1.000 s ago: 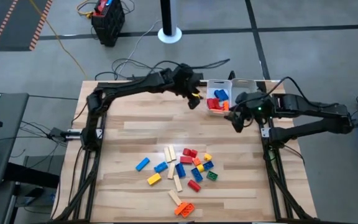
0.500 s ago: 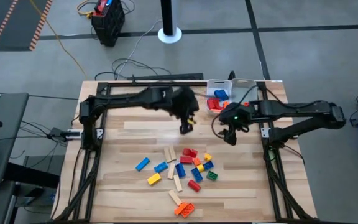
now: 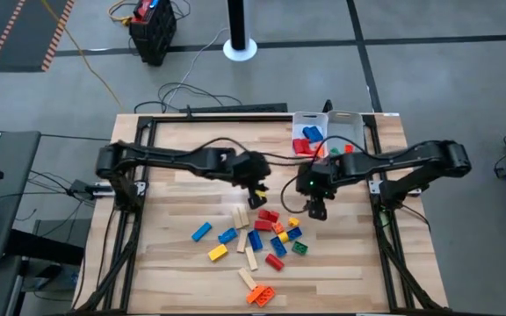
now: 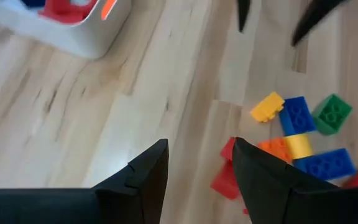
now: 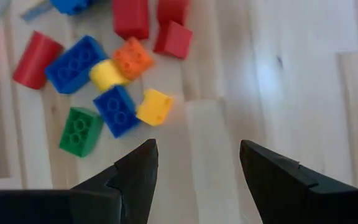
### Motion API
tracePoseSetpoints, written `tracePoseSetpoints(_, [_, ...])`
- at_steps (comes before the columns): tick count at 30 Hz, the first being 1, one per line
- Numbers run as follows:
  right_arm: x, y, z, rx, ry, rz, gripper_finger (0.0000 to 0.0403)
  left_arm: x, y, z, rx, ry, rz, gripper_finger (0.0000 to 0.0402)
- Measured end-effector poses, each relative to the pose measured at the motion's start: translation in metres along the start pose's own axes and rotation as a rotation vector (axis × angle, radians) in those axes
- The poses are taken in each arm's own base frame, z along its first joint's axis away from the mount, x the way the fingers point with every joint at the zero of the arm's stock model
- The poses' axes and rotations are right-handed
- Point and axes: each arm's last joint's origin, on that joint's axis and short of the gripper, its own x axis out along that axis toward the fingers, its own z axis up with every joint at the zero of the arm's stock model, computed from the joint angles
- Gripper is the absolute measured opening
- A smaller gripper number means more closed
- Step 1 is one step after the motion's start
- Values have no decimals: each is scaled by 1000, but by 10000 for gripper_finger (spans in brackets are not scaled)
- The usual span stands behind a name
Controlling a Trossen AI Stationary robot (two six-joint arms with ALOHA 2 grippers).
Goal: Sort blocks by size
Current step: Put the small yellow game piece into the gray bin
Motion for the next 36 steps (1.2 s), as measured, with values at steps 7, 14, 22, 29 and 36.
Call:
tracePoseSetpoints(7, [13, 11, 5, -18, -5, 19, 256, -34, 19, -48, -246, -96, 83, 169])
tracePoseSetpoints(14, [46, 9, 7, 41, 92, -4, 256, -78, 40, -90, -523, -195, 238, 169])
tracePoseSetpoints(22, [64, 17, 20, 28, 90, 26, 256, -119, 54, -117, -707, -247, 372, 169])
tracePoseSetpoints(29, [85, 21, 19, 61, 130, 21, 256, -139, 61, -125, -784, -298, 437, 169])
tracePoseSetpoints(36, [101, 21, 19, 58, 152, 17, 256, -142, 62, -126, -783, -309, 448, 169])
